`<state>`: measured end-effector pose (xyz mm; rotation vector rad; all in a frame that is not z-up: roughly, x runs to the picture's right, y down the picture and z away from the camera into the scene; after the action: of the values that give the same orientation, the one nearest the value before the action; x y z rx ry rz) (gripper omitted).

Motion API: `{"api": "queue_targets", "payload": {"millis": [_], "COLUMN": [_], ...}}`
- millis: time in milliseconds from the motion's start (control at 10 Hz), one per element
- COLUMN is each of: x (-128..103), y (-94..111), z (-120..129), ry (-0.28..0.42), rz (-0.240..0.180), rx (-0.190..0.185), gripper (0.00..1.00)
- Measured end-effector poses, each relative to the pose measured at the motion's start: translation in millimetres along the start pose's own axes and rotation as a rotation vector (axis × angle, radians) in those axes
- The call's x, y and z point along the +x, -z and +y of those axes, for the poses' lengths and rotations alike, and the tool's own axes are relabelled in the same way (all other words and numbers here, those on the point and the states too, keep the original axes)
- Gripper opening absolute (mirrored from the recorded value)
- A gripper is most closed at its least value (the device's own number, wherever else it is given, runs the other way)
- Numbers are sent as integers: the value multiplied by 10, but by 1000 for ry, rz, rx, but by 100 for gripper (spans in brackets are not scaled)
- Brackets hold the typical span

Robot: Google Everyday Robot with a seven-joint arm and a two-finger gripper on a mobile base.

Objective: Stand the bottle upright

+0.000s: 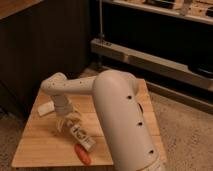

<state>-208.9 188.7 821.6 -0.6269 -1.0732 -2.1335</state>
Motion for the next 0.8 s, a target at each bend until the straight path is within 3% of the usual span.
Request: {"api": "queue_targets", "payload": {"millis": [800], "x": [-22], "y": [-275], "z": [60], "ry": [2], "rz": [-45], "rx": [-1], "gripper": [80]}}
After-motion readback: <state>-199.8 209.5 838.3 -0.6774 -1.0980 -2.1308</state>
